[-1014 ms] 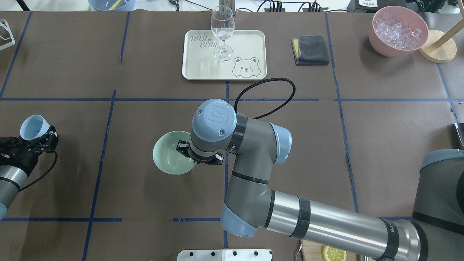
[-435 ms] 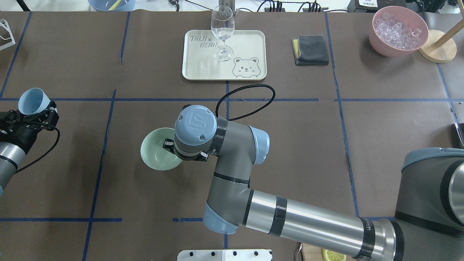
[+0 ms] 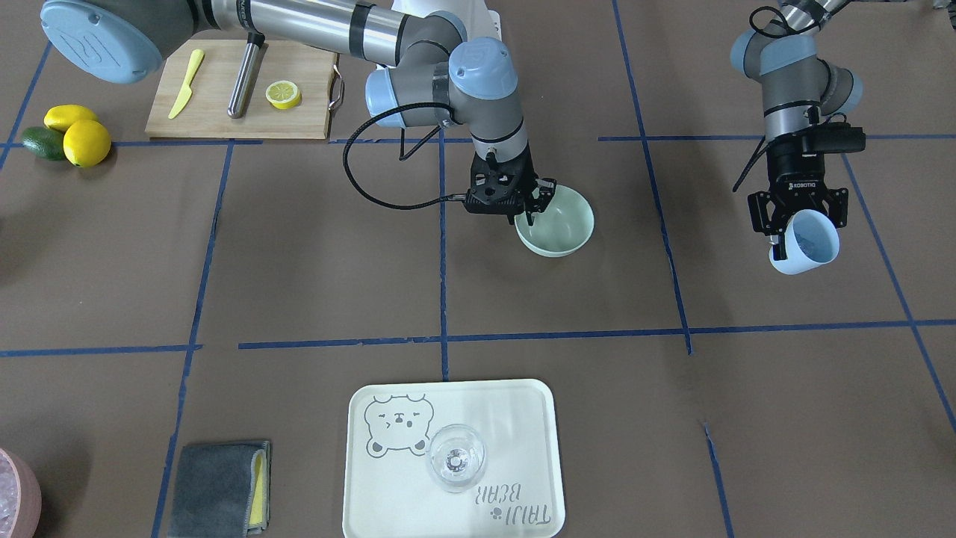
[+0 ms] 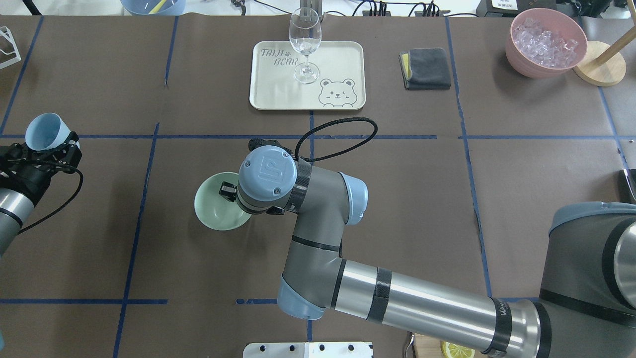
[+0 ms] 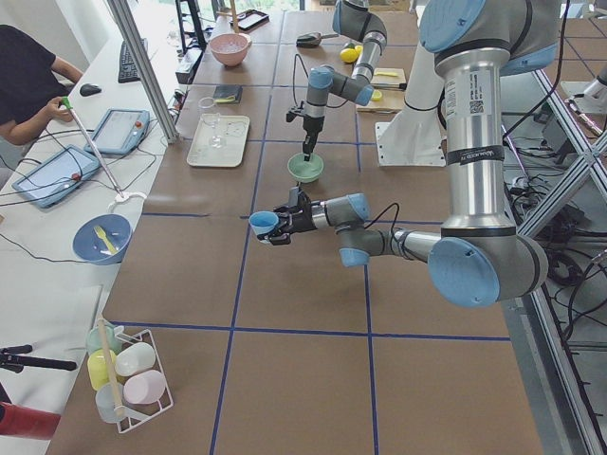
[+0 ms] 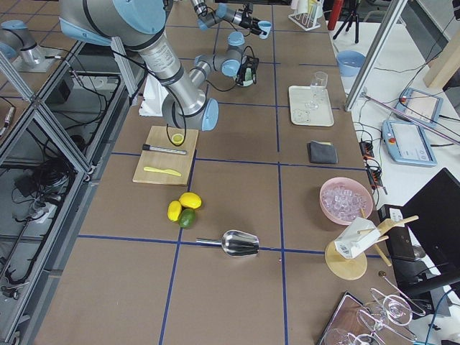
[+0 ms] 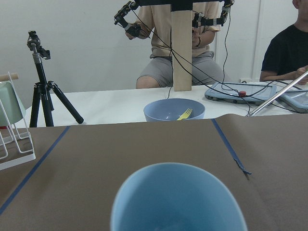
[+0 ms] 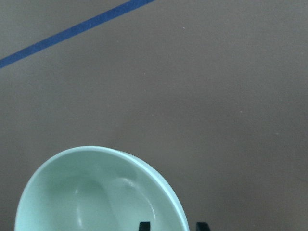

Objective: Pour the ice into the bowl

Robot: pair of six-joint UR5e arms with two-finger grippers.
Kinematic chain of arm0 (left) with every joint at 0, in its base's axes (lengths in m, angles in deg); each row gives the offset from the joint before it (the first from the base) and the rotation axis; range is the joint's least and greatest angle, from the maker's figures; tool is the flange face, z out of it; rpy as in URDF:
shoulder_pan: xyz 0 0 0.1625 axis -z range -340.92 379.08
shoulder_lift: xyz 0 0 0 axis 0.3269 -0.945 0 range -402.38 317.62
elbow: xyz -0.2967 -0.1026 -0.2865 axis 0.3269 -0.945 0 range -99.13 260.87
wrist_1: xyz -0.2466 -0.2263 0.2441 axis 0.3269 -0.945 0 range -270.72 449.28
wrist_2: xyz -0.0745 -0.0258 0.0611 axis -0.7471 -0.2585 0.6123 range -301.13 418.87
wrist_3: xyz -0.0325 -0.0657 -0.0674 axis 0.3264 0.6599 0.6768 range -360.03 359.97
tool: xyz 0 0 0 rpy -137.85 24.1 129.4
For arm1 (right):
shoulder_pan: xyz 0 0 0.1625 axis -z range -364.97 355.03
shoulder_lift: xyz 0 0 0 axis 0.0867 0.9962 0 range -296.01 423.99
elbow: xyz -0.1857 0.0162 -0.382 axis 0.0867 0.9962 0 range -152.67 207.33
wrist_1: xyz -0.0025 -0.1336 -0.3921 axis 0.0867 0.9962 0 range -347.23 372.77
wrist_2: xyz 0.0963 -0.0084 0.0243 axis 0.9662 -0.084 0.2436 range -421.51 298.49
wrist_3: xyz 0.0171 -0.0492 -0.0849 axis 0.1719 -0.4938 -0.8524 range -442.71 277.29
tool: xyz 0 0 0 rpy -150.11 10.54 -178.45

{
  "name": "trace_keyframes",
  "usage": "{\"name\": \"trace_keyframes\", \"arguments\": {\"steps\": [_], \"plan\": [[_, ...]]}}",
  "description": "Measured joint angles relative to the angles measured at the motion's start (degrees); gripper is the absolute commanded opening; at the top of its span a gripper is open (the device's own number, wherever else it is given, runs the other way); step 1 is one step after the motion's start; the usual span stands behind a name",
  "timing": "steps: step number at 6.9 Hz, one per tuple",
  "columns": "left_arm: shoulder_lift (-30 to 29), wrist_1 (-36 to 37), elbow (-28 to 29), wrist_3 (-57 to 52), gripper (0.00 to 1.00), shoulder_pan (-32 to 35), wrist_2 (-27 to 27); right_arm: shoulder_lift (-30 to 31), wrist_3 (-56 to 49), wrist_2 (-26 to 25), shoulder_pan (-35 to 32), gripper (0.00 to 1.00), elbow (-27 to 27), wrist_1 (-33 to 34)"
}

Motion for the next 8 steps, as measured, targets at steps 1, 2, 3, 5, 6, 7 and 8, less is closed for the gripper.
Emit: {"name": "trace_keyframes", "arguments": {"steps": [1, 2, 3, 5, 6, 7, 8], "plan": [[-0.08, -0.04, -1.21, -2.0, 0.0, -0.01, -0.89, 0.03, 0.56, -0.24, -0.09, 1.0, -0.58, -0.33], [-0.18, -0.01, -2.35, -4.73, 0.0, -0.2, -1.9, 0.43, 0.78, -0.17, -0.49, 1.0, -1.98, -0.33], [-0.5, 0.11, -2.85, -6.74, 0.0, -0.63, -1.09, 2.3, 0.81, 0.09, -1.36, 1.0, -5.2, -0.1], [-1.87, 0.93, -3.18, -9.37, 0.0, -4.78, 6.53, 10.99, 0.36, 1.34, -3.71, 1.0, -15.45, 0.21], [-3.5, 3.52, -3.93, -10.02, 0.0, -8.1, 11.43, 15.12, -0.01, 3.77, -5.66, 1.0, -19.12, 0.2], [-4.73, 8.5, -5.95, -10.44, 0.0, -10.76, 14.09, 18.59, -0.96, 6.42, -7.64, 1.0, -21.78, 0.13], [-6.05, 15.2, -8.51, -11.81, 0.0, -12.9, 15.91, 22.01, -2.7, 7.9, -8.76, 1.0, -24.42, 0.0]]}}
